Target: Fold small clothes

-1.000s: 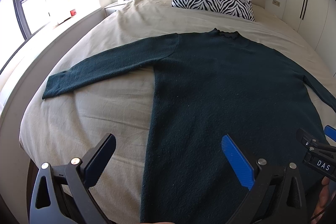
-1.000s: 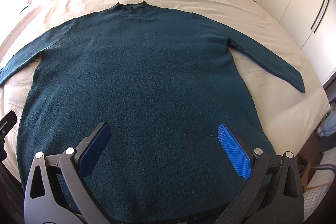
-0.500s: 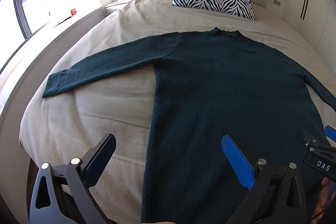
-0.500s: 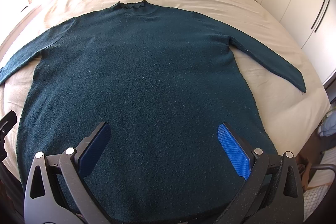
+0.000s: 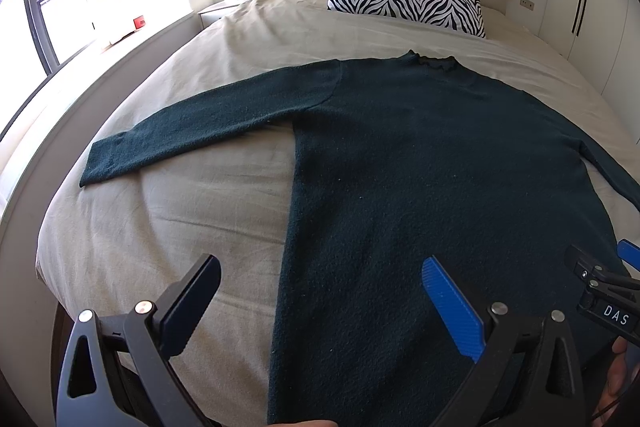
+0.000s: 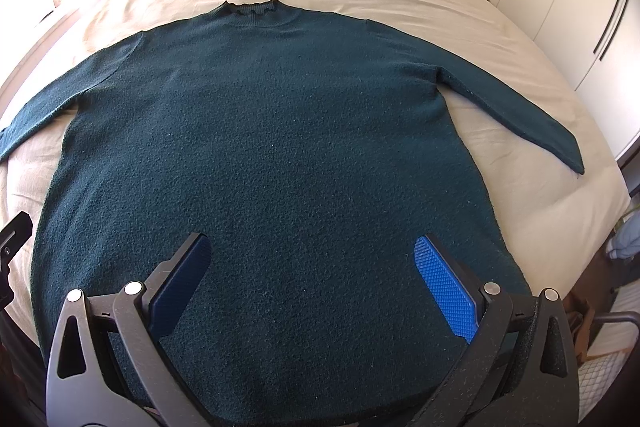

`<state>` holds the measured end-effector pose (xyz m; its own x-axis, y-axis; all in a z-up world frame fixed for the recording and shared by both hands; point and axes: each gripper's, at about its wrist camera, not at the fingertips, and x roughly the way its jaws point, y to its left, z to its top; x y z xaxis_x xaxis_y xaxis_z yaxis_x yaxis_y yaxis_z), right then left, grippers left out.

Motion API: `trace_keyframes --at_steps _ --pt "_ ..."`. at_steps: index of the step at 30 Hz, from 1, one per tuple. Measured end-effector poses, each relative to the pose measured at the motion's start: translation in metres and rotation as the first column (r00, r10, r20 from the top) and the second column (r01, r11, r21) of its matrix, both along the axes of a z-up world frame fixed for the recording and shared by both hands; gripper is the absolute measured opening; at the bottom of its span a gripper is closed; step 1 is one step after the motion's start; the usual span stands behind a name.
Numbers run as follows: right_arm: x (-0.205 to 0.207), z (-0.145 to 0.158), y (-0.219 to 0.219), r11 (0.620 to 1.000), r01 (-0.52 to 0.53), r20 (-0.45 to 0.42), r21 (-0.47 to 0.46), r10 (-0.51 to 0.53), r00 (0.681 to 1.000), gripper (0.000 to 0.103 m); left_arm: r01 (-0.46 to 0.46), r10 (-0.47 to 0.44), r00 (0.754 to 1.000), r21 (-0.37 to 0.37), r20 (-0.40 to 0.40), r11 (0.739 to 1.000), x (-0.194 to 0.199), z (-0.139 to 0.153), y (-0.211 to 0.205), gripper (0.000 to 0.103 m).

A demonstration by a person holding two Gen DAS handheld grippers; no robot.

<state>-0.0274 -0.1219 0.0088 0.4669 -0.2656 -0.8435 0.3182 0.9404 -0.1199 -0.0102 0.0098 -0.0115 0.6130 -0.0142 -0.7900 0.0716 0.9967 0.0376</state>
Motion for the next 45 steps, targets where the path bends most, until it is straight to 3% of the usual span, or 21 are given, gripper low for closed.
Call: trace_keyframes --at_steps 20,26,29,31,33,37,40,42,45 --pt "0.002 0.001 -0.005 1.0 0.008 0.007 0.021 -0.008 1.0 0.103 -0.022 0.021 1.0 0.046 0.017 0.999 0.005 0.002 -0.005 0.103" --pt "-0.008 0.018 -0.055 0.989 0.068 0.132 0.129 -0.085 0.988 0.103 0.015 -0.026 0.997 0.146 0.077 0.989 0.004 0.002 -0.018 0.103" --pt "-0.023 0.029 -0.112 0.963 0.134 0.23 0.236 -0.189 0.955 0.103 0.037 -0.045 0.996 0.101 0.082 0.994 0.008 0.004 -0.016 0.103" --pt "-0.037 0.031 -0.161 0.926 0.197 0.286 0.323 -0.294 0.912 0.103 0.058 -0.06 0.995 0.031 0.075 0.998 0.014 0.004 -0.012 0.103" --pt "-0.054 0.026 -0.218 0.855 0.299 0.308 0.425 -0.447 0.84 0.103 0.068 -0.066 0.996 -0.023 0.064 0.997 0.022 0.004 -0.011 0.103" --pt "-0.092 -0.001 -0.33 0.643 0.398 0.286 0.654 -0.698 0.657 0.1 0.101 -0.094 0.994 -0.154 0.056 0.983 0.038 0.003 -0.012 0.103" --pt "-0.112 -0.031 -0.393 0.481 0.433 0.199 0.762 -0.811 0.551 0.087 0.108 -0.1 0.994 -0.249 0.046 0.962 0.053 -0.001 -0.015 0.103" --pt "-0.117 -0.049 -0.424 0.415 0.44 0.158 0.796 -0.845 0.511 0.08 0.104 -0.094 0.994 -0.256 0.052 0.961 0.061 -0.003 -0.021 0.103" --pt "-0.115 -0.063 -0.454 0.392 0.429 0.159 0.814 -0.86 0.486 0.075 0.099 -0.098 0.995 -0.227 0.013 0.969 0.075 -0.006 -0.035 0.103"
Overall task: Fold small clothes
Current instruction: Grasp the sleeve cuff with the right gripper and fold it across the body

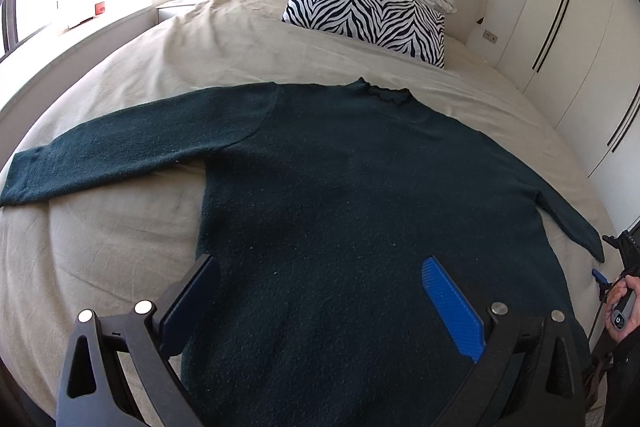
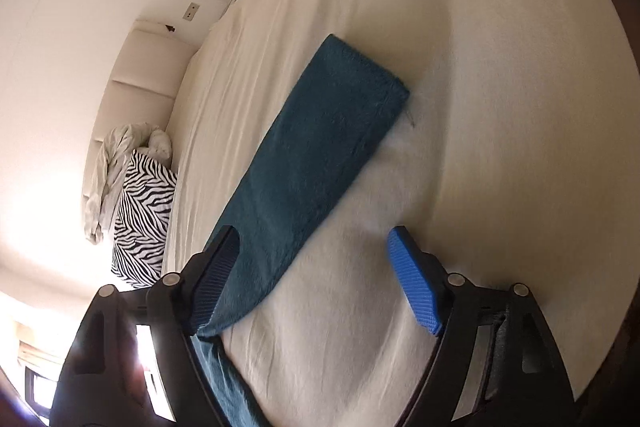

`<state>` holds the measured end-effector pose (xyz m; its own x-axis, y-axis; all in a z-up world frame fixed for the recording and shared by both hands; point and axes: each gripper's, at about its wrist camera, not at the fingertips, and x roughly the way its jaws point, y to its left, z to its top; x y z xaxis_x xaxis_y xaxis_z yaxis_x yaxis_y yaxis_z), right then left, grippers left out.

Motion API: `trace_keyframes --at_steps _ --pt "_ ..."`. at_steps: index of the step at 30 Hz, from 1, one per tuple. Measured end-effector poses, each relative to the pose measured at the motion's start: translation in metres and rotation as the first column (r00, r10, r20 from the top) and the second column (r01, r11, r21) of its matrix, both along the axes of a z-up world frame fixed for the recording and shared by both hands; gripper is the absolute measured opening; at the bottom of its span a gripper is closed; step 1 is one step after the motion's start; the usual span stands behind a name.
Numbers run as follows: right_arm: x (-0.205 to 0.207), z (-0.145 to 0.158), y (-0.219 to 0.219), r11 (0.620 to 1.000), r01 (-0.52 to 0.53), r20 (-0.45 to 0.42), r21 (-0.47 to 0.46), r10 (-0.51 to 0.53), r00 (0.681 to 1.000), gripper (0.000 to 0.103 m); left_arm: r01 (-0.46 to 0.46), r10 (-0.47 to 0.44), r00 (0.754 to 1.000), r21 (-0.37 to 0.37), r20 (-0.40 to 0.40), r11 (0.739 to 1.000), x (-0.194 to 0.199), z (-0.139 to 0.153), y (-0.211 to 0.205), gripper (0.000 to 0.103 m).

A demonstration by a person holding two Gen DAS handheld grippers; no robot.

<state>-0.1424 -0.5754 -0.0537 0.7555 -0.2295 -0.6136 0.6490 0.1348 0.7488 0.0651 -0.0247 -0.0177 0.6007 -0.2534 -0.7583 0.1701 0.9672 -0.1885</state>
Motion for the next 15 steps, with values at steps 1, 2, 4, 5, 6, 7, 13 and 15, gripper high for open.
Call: trace_keyframes --at_steps 1,2,4,5,6,7,13,15 --pt "0.003 -0.002 -0.007 1.0 0.007 0.019 -0.003 -0.007 1.0 0.075 -0.009 0.01 1.0 0.012 -0.015 1.0 0.005 -0.001 -0.003 0.103" --pt "0.007 -0.006 -0.013 1.0 0.013 0.032 -0.008 -0.013 0.999 0.074 -0.018 0.018 1.0 0.016 -0.024 1.0 0.009 -0.001 -0.005 0.103" --pt "0.013 -0.012 -0.032 1.0 0.018 0.053 -0.007 -0.018 0.998 0.06 -0.026 0.027 0.999 0.032 -0.035 0.999 0.017 -0.003 -0.01 0.103" --pt "0.017 -0.017 -0.047 1.0 0.018 0.061 0.003 -0.018 0.998 0.055 -0.025 0.026 0.999 0.036 -0.036 0.999 0.022 -0.004 -0.012 0.103" --pt "0.021 -0.023 -0.056 1.0 0.022 0.056 0.012 -0.023 0.998 0.042 -0.018 0.019 0.999 0.027 -0.038 0.999 0.026 -0.004 -0.014 0.103" --pt "0.026 -0.023 -0.067 0.999 0.029 0.039 0.017 -0.029 0.999 0.028 -0.006 0.006 0.999 0.005 -0.047 1.0 0.03 -0.005 -0.015 0.103" --pt "0.07 0.0 -0.08 0.993 -0.042 -0.075 -0.108 0.034 0.997 0.008 0.008 -0.027 0.993 -0.16 -0.117 0.987 0.059 -0.014 -0.015 0.103" --pt "0.09 0.026 -0.067 0.977 -0.105 -0.104 -0.186 0.087 0.991 0.007 0.011 -0.039 0.991 -0.209 -0.131 0.978 0.068 -0.015 -0.015 0.1"
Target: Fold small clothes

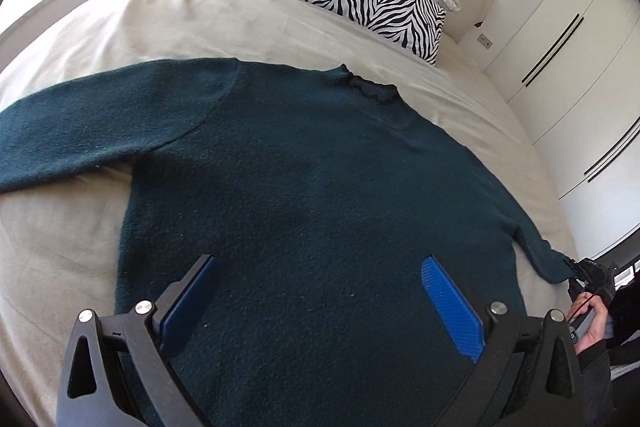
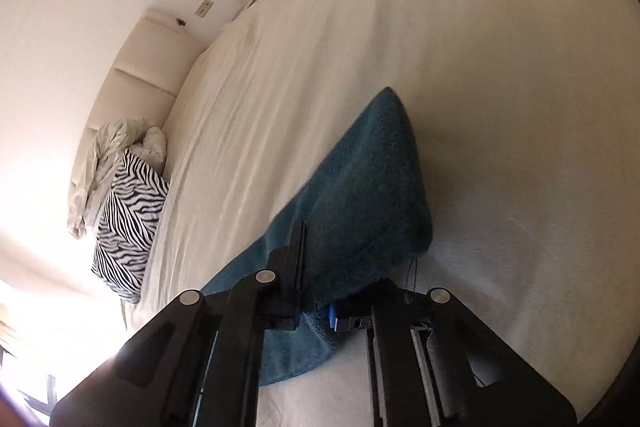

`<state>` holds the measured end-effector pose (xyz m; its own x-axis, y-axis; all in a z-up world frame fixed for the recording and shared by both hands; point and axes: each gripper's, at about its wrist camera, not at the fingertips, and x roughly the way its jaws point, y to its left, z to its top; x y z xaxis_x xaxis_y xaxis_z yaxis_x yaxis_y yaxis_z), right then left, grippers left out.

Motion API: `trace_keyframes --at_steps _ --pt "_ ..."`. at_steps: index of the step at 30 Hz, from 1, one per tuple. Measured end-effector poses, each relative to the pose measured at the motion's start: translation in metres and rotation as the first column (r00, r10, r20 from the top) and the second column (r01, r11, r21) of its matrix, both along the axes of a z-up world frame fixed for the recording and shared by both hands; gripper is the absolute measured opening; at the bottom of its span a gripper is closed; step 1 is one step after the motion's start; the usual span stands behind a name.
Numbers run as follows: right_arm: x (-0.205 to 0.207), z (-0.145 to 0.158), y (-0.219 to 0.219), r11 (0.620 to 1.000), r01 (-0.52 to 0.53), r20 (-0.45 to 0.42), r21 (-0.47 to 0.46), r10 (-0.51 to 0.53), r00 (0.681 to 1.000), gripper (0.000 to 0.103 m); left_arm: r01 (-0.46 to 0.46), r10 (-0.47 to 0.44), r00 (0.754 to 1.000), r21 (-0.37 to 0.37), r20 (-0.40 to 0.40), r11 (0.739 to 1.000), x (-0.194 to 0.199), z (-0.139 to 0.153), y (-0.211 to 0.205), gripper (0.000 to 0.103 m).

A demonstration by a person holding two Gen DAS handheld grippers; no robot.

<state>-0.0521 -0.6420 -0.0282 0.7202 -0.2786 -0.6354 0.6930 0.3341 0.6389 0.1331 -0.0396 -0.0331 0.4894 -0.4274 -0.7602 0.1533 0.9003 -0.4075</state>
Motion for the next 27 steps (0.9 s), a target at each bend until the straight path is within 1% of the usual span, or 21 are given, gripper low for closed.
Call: trace_keyframes --at_steps 1,3,5,7,8,9,10,12,14,15,17,18,19,20,21,22,23,24,25,27 --pt "0.012 0.015 0.012 0.999 -0.04 0.0 -0.032 0.04 0.999 0.007 0.009 -0.009 1.0 -0.034 -0.003 0.999 0.005 0.0 0.0 0.094" --pt "0.045 0.045 0.039 0.986 -0.134 -0.009 -0.098 0.134 0.991 0.007 0.025 -0.027 0.999 -0.095 -0.023 0.995 0.014 0.0 0.0 0.087" --pt "0.082 0.071 0.074 0.955 -0.243 -0.027 -0.168 0.242 0.97 0.007 0.029 -0.034 0.999 -0.146 -0.034 0.989 0.02 0.0 0.001 0.087" --pt "0.124 0.091 0.126 0.905 -0.364 -0.04 -0.22 0.365 0.93 0.007 0.029 -0.038 0.999 -0.198 -0.039 0.98 0.025 -0.001 0.004 0.087" --pt "0.144 0.098 0.152 0.871 -0.425 -0.059 -0.246 0.424 0.903 0.007 0.021 -0.032 0.998 -0.219 -0.047 0.976 0.028 -0.002 0.006 0.087" --pt "0.167 0.101 0.183 0.825 -0.495 -0.087 -0.274 0.491 0.867 0.007 0.009 -0.023 0.998 -0.244 -0.058 0.97 0.03 -0.004 0.01 0.087" --pt "0.185 0.102 0.211 0.787 -0.545 -0.106 -0.289 0.54 0.835 0.007 0.0 -0.019 0.998 -0.28 -0.067 0.96 0.031 -0.007 0.014 0.087" --pt "0.216 0.093 0.27 0.707 -0.64 -0.145 -0.301 0.629 0.764 0.007 -0.018 -0.012 0.996 -0.331 -0.089 0.944 0.034 -0.012 0.021 0.087" --pt "0.24 0.072 0.325 0.634 -0.714 -0.212 -0.298 0.685 0.697 0.007 -0.025 -0.013 0.994 -0.351 -0.105 0.936 0.037 -0.016 0.027 0.087" --pt "0.249 0.06 0.345 0.606 -0.743 -0.241 -0.285 0.705 0.667 0.007 -0.026 -0.017 0.993 -0.361 -0.115 0.932 0.038 -0.019 0.028 0.087" --pt "0.26 0.034 0.387 0.563 -0.79 -0.289 -0.242 0.736 0.613 0.007 -0.025 -0.029 0.99 -0.379 -0.136 0.925 0.041 -0.025 0.031 0.088" --pt "0.263 0.02 0.398 0.547 -0.807 -0.314 -0.221 0.743 0.591 0.008 -0.025 -0.034 0.989 -0.386 -0.147 0.922 0.043 -0.028 0.03 0.088" --pt "0.26 0.004 0.412 0.534 -0.822 -0.331 -0.201 0.752 0.57 0.01 -0.026 -0.039 0.987 -0.393 -0.158 0.919 0.046 -0.031 0.03 0.089" --pt "0.244 -0.01 0.434 0.523 -0.834 -0.334 -0.176 0.765 0.551 0.012 -0.023 -0.048 0.985 -0.402 -0.167 0.915 0.048 -0.033 0.027 0.09" --pt "0.241 -0.018 0.434 0.518 -0.842 -0.314 -0.152 0.782 0.538 0.019 -0.02 -0.057 0.983 -0.411 -0.174 0.912 0.05 -0.035 0.025 0.091" --pt "0.23 -0.027 0.441 0.515 -0.844 -0.287 -0.151 0.794 0.536 0.022 -0.018 -0.065 0.981 -0.421 -0.182 0.907 0.052 -0.038 0.021 0.092" --pt "0.22 -0.029 0.445 0.516 -0.841 -0.265 -0.16 0.798 0.54 0.025 -0.015 -0.075 0.979 -0.43 -0.191 0.903 0.055 -0.04 0.017 0.093" --pt "0.218 -0.028 0.442 0.52 -0.839 -0.244 -0.158 0.803 0.544 0.032 -0.013 -0.085 0.976 -0.443 -0.2 0.896 0.057 -0.043 0.012 0.095" --pt "0.206 -0.026 0.439 0.527 -0.836 -0.218 -0.152 0.807 0.548 0.049 -0.011 -0.096 0.973 -0.457 -0.21 0.89 0.06 -0.046 0.007 0.096" --pt "0.191 -0.023 0.423 0.561 -0.816 -0.161 -0.137 0.801 0.577 0.064 -0.02 -0.109 0.963 -0.469 -0.246 0.883 0.065 -0.054 -0.005 0.096"
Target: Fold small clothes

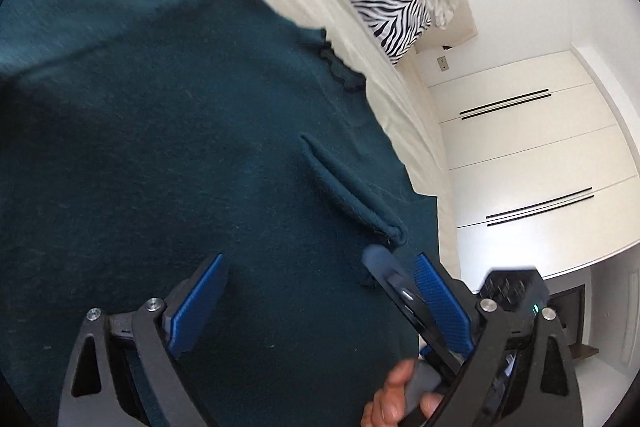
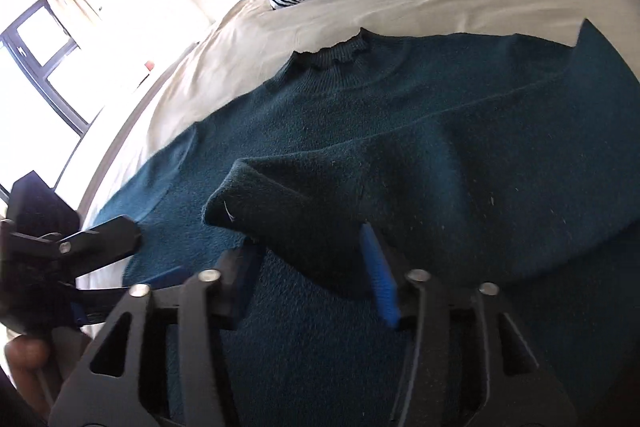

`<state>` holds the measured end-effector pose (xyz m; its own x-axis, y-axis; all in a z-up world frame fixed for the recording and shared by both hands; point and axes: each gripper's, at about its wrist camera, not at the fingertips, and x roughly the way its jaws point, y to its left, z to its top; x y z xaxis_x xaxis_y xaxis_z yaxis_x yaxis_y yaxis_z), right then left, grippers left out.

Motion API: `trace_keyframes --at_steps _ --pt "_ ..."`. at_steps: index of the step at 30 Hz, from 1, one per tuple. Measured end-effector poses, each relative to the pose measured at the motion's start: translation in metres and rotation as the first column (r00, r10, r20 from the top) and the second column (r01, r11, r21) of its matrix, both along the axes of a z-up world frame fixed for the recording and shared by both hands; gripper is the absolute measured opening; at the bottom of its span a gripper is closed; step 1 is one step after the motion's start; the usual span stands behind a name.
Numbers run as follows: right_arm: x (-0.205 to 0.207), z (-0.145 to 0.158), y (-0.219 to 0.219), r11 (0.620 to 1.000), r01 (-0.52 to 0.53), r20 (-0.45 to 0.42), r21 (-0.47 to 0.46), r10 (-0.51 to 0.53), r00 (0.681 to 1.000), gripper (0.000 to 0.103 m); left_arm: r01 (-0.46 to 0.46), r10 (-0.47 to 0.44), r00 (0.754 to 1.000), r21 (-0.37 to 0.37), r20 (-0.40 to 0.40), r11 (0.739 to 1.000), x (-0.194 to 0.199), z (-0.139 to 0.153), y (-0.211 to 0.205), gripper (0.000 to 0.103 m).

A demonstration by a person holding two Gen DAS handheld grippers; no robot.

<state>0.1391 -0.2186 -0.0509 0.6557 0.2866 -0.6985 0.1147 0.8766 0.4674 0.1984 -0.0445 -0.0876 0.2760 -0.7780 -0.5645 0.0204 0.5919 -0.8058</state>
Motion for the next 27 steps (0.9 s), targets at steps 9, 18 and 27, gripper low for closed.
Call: trace_keyframes --at_steps 9,18,27 --pt "-0.067 -0.014 -0.071 0.948 0.134 -0.021 0.289 -0.134 0.991 0.065 0.009 -0.01 1.0 -0.047 -0.025 0.999 0.02 -0.011 -0.039 0.089" --pt "-0.1 -0.031 -0.149 0.812 0.269 -0.015 0.518 -0.306 0.952 0.065 0.083 -0.098 0.987 0.12 0.13 0.989 0.048 0.035 -0.06 0.009" --pt "-0.09 -0.043 -0.195 0.663 0.356 -0.066 0.658 -0.419 0.905 0.065 -0.005 -0.049 0.957 0.185 0.286 0.983 0.058 0.061 -0.027 0.009"
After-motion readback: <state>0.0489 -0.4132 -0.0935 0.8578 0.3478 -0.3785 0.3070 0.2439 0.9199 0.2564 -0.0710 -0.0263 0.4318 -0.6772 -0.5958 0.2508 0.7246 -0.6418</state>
